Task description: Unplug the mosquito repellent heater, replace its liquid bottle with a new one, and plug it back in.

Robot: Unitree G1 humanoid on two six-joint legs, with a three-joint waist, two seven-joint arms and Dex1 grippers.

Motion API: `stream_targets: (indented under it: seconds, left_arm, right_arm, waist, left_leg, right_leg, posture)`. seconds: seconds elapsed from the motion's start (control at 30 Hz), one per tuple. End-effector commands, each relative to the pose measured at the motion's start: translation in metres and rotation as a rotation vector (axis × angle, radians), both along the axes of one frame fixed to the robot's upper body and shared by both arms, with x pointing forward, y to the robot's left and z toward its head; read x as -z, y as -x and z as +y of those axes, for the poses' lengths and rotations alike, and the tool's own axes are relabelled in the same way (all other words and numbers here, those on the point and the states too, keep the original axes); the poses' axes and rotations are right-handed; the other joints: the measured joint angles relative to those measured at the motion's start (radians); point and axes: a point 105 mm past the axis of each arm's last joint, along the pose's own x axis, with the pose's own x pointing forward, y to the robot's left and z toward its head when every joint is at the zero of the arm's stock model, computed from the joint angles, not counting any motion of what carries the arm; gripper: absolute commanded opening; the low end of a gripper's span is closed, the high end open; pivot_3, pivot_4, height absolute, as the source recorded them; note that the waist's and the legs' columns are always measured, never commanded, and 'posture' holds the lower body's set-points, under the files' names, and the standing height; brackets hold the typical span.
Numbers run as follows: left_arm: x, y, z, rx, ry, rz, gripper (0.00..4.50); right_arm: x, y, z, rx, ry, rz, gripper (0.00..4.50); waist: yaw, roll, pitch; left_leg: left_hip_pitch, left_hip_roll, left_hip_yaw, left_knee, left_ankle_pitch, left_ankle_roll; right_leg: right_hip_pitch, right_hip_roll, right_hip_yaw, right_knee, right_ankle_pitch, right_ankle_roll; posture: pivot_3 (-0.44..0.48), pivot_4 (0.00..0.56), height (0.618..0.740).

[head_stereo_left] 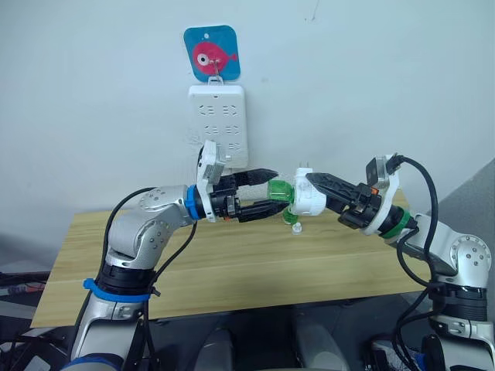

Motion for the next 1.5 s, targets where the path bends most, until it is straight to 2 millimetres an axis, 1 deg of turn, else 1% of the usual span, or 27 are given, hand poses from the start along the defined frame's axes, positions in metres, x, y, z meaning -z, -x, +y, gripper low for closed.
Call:
stream_targets:
  seconds: [0.03,0.2,0.37,0.47,0.6,0.67,0.77,0.87,1.03,1.07,1.33,1.5]
  left_arm:
    - [-0.002,0.003,-0.004,0.011,-0.025,-0.049,4.5]
    - [0.005,0.009,0.003,0.051,-0.13,-0.108,4.5]
    - [0.006,0.011,0.005,0.093,-0.198,-0.16,4.5]
    - [0.002,0.008,0.003,0.091,-0.225,-0.225,4.5]
    - [-0.003,0.007,-0.006,0.083,-0.21,-0.285,4.5]
    - [-0.001,0.008,-0.008,0.088,-0.21,-0.289,4.5]
    - [0.006,0.01,-0.009,0.105,-0.233,-0.286,4.5]
    - [0.009,0.008,-0.01,0.097,-0.238,-0.287,3.95]
    - [0.01,0.004,-0.012,0.079,-0.239,-0.296,2.41]
    - [0.012,0.004,-0.012,0.082,-0.245,-0.3,2.27]
    - [0.022,0.008,-0.014,0.118,-0.251,-0.299,2.26]
    - [0.022,0.01,-0.015,0.134,-0.243,-0.306,2.26]
  right_arm:
    - [-0.011,0.008,0.003,-0.043,-0.022,-0.052,2.96]
    - [-0.008,0.005,-0.003,-0.019,0.004,-0.036,2.96]
    - [-0.006,0.005,-0.006,-0.025,0.048,-0.032,2.96]
    - [-0.006,0.004,-0.008,-0.024,0.071,-0.028,2.96]
    - [-0.006,0.002,-0.009,-0.021,0.079,-0.025,2.96]
    - [-0.005,0.002,-0.009,-0.021,0.081,-0.024,2.96]
    - [-0.005,0.002,-0.008,-0.024,0.083,-0.021,2.96]
    - [-0.004,0.003,-0.007,-0.028,0.085,-0.022,2.96]
    - [-0.003,0.004,-0.006,-0.038,0.094,-0.02,2.96]
    - [-0.003,0.004,-0.005,-0.038,0.095,-0.02,2.96]
    - [-0.001,0.008,-0.004,-0.066,0.123,-0.022,2.96]
    - [-0.001,0.009,-0.004,-0.078,0.136,-0.029,2.96]
  waist:
    - [0.0,0.0,0.0]
    - [-0.001,0.0,0.0]
    - [0.0,0.0,0.0]
    - [0.001,0.0,0.0]
    - [0.0,0.0,0.0]
    - [0.0,0.0,0.0]
    - [-0.001,0.0,0.0]
    - [-0.001,0.0,0.0]
    - [0.0,0.0,0.0]
    - [0.0,0.0,0.0]
    - [0.0,0.0,0.0]
    - [0.0,0.0,0.0]
  left_leg:
    - [0.0,0.0,0.0,0.0,0.0,0.0]
    - [0.0,0.0,0.0,0.0,0.0,0.0]
    - [0.0,0.0,0.0,-0.001,0.0,0.0]
    - [0.0,0.0,0.0,0.0,0.0,0.0]
    - [0.0,0.0,0.0,-0.001,0.0,0.0]
    - [0.0,0.0,0.0,-0.001,0.0,0.0]
    - [0.0,0.0,0.0,-0.001,0.0,0.0]
    - [0.0,0.0,0.0,-0.001,0.0,0.0]
    - [0.0,0.0,0.0,0.0,0.0,0.0]
    - [0.0,0.0,0.0,0.0,0.0,0.0]
    - [0.0,0.0,0.0,-0.001,0.0,0.0]
    - [0.0,0.0,0.0,-0.001,0.0,0.0]
  right_leg:
    - [0.0,0.0,0.0,0.0,0.0,0.0]
    - [0.0,0.0,0.0,0.0,0.0,0.0]
    - [0.0,0.0,0.0,0.0,0.0,0.0]
    - [0.0,0.0,0.0,0.0,0.0,0.0]
    - [0.0,0.0,0.0,0.0,0.0,0.0]
    - [0.0,0.0,0.0,0.0,0.0,0.0]
    - [0.0,0.0,0.0,0.0,0.0,0.0]
    - [0.0,0.0,0.0,0.0,0.0,0.0]
    - [0.0,0.0,0.0,0.0,0.0,0.0]
    - [0.0,0.0,0.0,0.0,0.0,0.0]
    - [0.0,0.0,0.0,0.0,0.0,0.0]
    - [0.0,0.0,0.0,0.0,0.0,0.0]
  posture:
    - [-0.133,0.138,0.734]
    - [-0.135,0.141,0.734]
    - [-0.138,0.141,0.734]
    - [-0.144,0.145,0.734]
    - [-0.143,0.144,0.734]
    - [-0.144,0.144,0.734]
    - [-0.146,0.144,0.734]
    - [-0.144,0.145,0.734]
    - [-0.143,0.147,0.734]
    - [-0.143,0.148,0.734]
    - [-0.144,0.154,0.734]
    - [-0.144,0.154,0.734]
